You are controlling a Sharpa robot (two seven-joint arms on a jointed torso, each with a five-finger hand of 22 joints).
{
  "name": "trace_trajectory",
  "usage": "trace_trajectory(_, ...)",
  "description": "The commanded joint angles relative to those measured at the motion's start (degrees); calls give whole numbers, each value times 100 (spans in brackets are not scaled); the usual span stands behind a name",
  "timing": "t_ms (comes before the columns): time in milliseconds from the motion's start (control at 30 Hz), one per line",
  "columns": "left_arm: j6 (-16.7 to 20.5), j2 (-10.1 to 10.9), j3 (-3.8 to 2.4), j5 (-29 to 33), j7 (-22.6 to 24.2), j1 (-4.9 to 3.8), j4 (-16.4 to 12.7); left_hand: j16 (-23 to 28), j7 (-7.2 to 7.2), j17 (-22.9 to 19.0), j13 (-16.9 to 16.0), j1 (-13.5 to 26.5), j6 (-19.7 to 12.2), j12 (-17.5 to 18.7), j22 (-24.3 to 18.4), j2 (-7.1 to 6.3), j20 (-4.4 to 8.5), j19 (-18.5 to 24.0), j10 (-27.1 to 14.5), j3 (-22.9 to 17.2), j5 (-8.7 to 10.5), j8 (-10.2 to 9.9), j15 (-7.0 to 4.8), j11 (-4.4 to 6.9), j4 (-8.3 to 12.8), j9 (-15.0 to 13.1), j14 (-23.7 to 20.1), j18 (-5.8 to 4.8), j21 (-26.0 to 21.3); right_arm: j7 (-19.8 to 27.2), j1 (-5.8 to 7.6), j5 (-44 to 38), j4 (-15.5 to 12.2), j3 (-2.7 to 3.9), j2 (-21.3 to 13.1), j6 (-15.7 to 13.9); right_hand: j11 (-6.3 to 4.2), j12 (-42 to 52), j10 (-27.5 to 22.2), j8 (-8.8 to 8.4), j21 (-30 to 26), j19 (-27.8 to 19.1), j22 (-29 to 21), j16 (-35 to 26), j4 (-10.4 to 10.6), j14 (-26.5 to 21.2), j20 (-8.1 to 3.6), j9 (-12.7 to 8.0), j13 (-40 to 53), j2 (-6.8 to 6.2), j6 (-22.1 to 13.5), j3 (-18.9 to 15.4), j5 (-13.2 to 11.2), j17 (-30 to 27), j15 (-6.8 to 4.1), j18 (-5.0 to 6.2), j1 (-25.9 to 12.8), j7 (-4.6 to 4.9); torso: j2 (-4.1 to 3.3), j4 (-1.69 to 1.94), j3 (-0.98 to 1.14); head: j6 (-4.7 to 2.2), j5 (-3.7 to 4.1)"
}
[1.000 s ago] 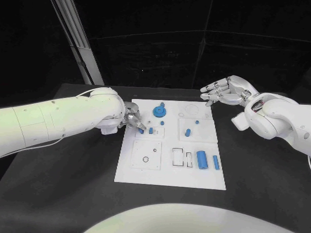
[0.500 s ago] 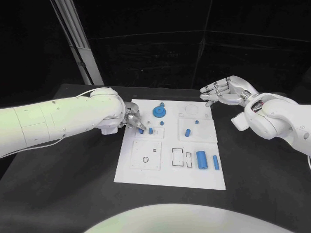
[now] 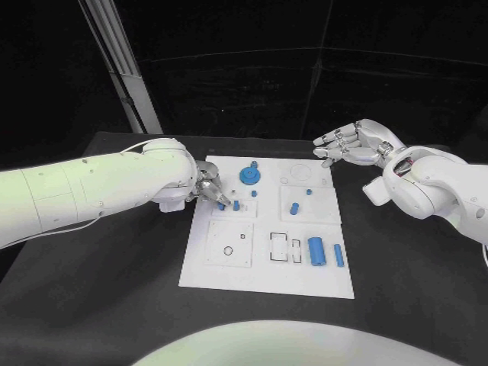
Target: Assemble the parts on the task board
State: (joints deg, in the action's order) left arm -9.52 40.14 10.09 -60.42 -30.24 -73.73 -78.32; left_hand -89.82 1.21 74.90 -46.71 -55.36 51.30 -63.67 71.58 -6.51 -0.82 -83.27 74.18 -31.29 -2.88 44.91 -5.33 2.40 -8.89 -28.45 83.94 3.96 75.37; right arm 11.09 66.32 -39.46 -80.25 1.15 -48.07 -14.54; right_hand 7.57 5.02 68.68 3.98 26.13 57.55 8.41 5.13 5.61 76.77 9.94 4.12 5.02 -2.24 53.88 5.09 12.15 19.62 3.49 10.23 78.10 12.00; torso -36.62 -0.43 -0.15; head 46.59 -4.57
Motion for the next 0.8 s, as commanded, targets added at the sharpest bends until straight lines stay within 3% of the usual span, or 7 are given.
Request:
trace_trajectory(33, -44, -3, -2, -18, -28, -5, -11, -18, 10, 1510, -7, 75, 51, -38, 10, 4, 9, -22, 43, 11, -21, 39, -33, 16, -55, 7, 606, 20, 33, 26, 11, 21, -15, 3, -2, 39, -3, 39, -49, 3, -29, 5, -5, -35, 30, 15, 32, 9, -6, 20, -37, -20, 30, -9, 36, 25, -42, -13, -5, 3, 0, 0, -2)
trace_trajectory(267, -13, -6, -2, -18, -32, -5, 17, -18, 7, 1510, -4, 168, 69, -37, 20, -19, 14, -27, 52, 51, -20, 37, -38, 19, -137, 15, 606, 18, 37, 28, 11, 21, -15, 3, 1, 35, -3, 39, -49, 3, -29, 5, -5, -35, 30, 15, 32, 9, -6, 20, -37, -20, 30, -9, 36, 25, -42, -13, -6, 1, 5, -3, 1)
trace_trajectory(433, 6, -10, -2, -15, -31, -5, 36, -18, 6, 1510, -4, 282, 85, -37, 33, -110, 17, -32, 61, 137, -18, 34, -39, 19, -255, 25, 606, 15, 42, 27, 11, 21, -15, 3, 0, 33, -2, 40, -51, 4, -32, 6, -7, -37, 32, 15, 33, 9, -7, 19, -38, -24, 32, -10, 37, 25, -47, -13, -10, 2, 3, -3, 0)
trace_trajectory(567, 45, -6, -2, -13, -28, -5, 41, -18, 3, 1510, -6, 440, 108, -39, 43, -243, 18, -35, 70, 420, -17, 38, -40, 20, -448, 32, 606, 14, 42, 26, 11, 21, -16, 3, -3, 31, -1, 41, -53, 4, -35, 7, -9, -40, 37, 14, 34, 9, -7, 18, -38, -29, 34, -10, 38, 25, -54, -12, -14, 3, 4, -6, 3)
trace_trajectory(800, 143, 26, -2, 52, -1, -4, 22, -18, -1, 1510, -3, 468, 105, -37, 52, -195, 25, -36, 71, 906, -18, 34, -45, 25, -697, 43, 606, 15, 33, 29, 11, 21, -11, 3, 2, 38, -1, 41, -53, 4, -35, 7, -9, -40, 37, 14, 34, 9, -7, 18, -38, -29, 34, -10, 38, 25, -54, -12, -9, 4, 1, -8, 6)
